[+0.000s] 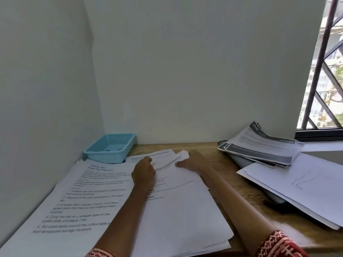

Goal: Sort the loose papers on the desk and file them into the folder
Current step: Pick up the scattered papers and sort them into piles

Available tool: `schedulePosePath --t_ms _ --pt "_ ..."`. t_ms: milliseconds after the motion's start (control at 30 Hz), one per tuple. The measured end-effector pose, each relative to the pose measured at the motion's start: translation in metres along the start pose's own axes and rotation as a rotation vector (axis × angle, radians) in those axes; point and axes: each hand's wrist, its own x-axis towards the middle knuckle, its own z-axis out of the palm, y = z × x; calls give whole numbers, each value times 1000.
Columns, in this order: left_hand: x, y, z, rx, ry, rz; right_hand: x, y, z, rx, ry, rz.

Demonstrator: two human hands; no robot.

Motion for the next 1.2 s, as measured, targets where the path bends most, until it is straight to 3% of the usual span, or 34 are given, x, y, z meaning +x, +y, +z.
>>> schedulePosePath --t_ms 100,267,367,467,567,700,833,1100,1200 --pt "1 0 2 -23 3 -28 -13 -5 -14 204 -164 92" --pt "2 3 -1 -149 39 -72 -20 -3 -25 141 -234 115" --pt "3 3 -8 -304 42 -124 -16 0 -27 90 -137 131" --pt "1 -1 -13 -343 42 -177 -8 16 -36 -208 125 76" --pt "-3 -1 -13 -316 7 -151 3 38 -47 -131 242 130" --pt "-6 2 -7 -174 -104 -79 8 39 -38 207 115 113" --pt "-9 4 1 53 -121 20 6 19 -22 148 62 90" --pt "-8 -2 5 11 -63 27 2 12 -33 386 -137 228" --pt "-9 -2 6 11 -53 37 -1 4 -48 603 -307 304"
